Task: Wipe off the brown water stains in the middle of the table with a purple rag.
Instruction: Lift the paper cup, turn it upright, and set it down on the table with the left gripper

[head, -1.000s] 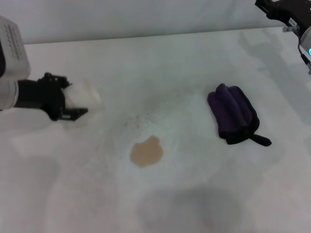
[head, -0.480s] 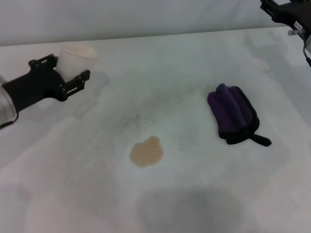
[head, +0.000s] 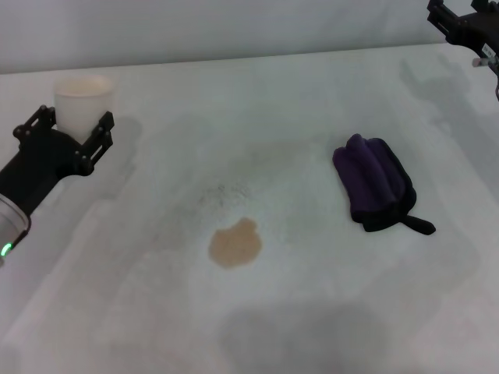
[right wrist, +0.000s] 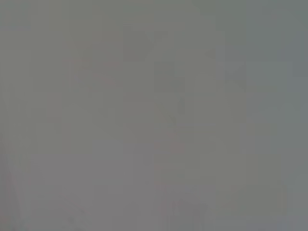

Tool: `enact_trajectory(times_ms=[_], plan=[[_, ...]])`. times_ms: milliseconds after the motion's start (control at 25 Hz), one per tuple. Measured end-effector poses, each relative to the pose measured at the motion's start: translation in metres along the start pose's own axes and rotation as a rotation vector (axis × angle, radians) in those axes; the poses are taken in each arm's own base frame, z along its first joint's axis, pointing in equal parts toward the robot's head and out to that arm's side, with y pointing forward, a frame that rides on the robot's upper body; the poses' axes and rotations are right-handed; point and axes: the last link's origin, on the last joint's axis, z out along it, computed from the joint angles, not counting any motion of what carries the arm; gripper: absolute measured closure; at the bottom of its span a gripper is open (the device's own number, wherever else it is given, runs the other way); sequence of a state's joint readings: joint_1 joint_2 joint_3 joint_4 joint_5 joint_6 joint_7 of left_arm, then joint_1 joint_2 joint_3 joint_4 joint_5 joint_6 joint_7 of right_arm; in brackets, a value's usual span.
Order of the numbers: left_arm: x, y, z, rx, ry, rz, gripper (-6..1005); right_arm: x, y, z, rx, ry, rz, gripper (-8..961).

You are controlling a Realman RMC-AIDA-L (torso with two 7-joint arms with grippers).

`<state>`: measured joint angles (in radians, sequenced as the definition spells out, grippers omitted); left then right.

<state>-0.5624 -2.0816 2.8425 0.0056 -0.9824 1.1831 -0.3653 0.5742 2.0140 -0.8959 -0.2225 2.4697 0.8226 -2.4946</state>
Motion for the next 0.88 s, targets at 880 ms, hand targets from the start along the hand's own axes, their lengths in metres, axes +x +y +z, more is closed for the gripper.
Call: enact_trajectory(times_ms=[880], plan=[[-0.036,0.02,-0.015,0.14,-0.128,-0.126,367,0.002,0.012,0.0,-0.062,0.005,-0.001,117]])
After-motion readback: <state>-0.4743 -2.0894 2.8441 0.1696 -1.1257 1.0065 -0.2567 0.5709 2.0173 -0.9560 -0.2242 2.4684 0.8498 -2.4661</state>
